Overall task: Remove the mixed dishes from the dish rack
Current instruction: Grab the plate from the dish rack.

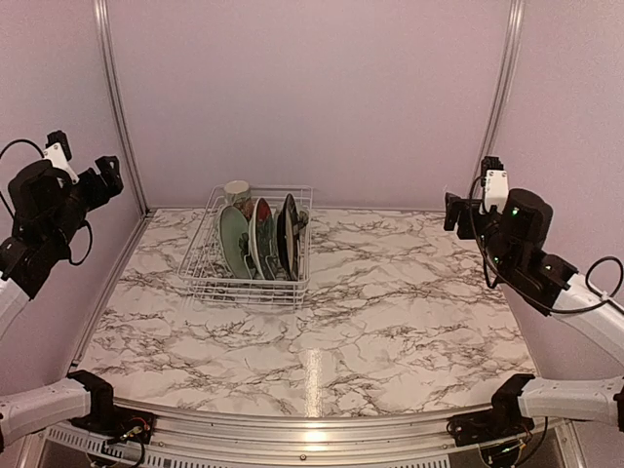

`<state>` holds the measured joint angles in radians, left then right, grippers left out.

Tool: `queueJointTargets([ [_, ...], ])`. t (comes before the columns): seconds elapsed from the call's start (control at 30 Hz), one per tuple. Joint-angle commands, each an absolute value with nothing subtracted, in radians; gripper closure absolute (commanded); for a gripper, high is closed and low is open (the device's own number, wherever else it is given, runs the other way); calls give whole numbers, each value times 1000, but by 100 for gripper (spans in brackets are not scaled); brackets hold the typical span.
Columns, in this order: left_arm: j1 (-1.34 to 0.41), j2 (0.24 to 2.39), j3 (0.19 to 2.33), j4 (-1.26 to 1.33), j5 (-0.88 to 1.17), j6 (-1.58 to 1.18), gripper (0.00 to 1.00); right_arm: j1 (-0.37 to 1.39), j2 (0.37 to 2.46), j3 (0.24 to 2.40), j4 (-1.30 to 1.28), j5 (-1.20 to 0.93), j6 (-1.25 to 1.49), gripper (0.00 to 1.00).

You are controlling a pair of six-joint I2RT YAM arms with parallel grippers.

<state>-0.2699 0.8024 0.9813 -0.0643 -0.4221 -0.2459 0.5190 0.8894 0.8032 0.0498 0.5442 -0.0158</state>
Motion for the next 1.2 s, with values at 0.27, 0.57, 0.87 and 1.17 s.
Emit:
queueJointTargets([
  [0.27,-141,891,857,13,-260,-373,1,438,1068,781,43,553,104,1],
  [0.57,-123,922,826,33,-153,-436,1,440,1113,790,16,528,184,2],
  [0.87,-136,978,835,-20,10,-486,1,440,1106,790,-46,522,391,2],
  [1.17,-285,1004,902,-81,76,-467,1,437,1038,686,73,284,295,1],
])
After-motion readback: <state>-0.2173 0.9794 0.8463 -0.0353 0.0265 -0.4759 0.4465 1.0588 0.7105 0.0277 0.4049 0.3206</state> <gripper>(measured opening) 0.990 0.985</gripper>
